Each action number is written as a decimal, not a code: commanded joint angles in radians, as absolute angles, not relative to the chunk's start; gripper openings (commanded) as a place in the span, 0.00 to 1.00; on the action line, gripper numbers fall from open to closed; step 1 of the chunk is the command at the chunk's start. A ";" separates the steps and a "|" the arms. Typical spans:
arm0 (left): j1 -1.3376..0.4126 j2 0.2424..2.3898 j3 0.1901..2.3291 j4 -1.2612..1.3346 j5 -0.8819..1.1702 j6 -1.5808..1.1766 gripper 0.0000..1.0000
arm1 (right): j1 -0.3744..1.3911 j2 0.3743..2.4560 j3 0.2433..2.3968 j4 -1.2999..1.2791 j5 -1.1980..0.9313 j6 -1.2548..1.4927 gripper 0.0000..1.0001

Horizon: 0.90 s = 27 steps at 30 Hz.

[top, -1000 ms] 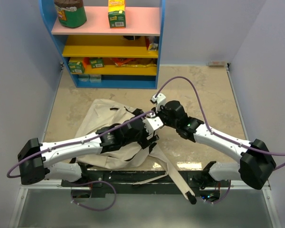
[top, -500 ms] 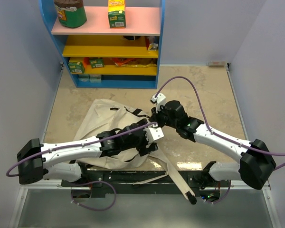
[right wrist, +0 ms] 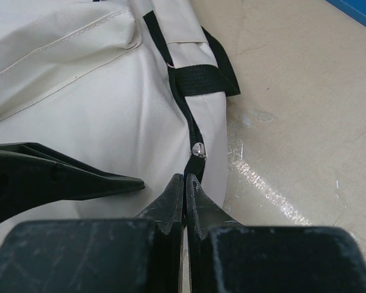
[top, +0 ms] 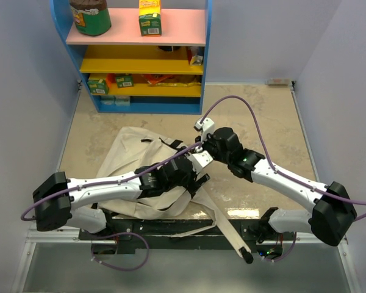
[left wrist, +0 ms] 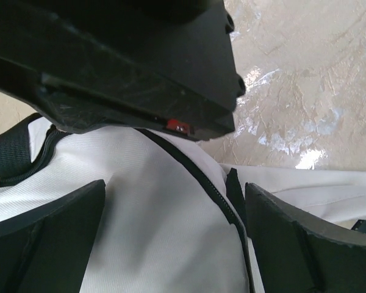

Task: Pack the student bag
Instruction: Zip the student bag at the center of the board.

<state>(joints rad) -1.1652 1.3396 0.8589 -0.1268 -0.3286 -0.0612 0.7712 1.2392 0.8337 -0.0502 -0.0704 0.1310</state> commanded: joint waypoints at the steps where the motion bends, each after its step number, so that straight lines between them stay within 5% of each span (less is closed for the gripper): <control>1: -1.163 1.362 0.882 -0.032 -0.370 -0.106 0.97 | 0.769 1.216 0.879 -0.015 -0.092 0.132 0.00; 3: -1.163 1.364 0.871 -0.020 -0.367 -0.092 0.90 | 0.767 1.224 0.873 -0.014 -0.092 0.133 0.00; 5: -1.160 1.355 0.842 -0.015 -0.385 -0.072 0.54 | 0.767 1.230 0.871 -0.015 -0.092 0.132 0.00; 6: -1.161 1.348 0.835 -0.015 -0.396 -0.068 0.24 | 0.769 1.233 0.871 -0.017 -0.091 0.132 0.00; 9: -1.160 1.324 0.813 -0.017 -0.402 -0.034 0.00 | 0.765 1.235 0.865 -0.017 -0.081 0.132 0.00; 21: -1.180 1.217 0.805 -0.075 0.220 0.199 0.00 | 0.729 1.313 0.893 -0.069 -0.023 0.101 0.00; 27: -1.190 1.164 0.799 -0.182 0.373 0.316 0.00 | 0.710 1.330 0.891 -0.097 -0.003 0.100 0.00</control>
<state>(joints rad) -1.1553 1.2232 0.7914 -0.1520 0.0933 0.2138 0.7326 1.3308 0.8383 -0.1261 -0.0723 0.1211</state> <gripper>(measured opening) 0.066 0.007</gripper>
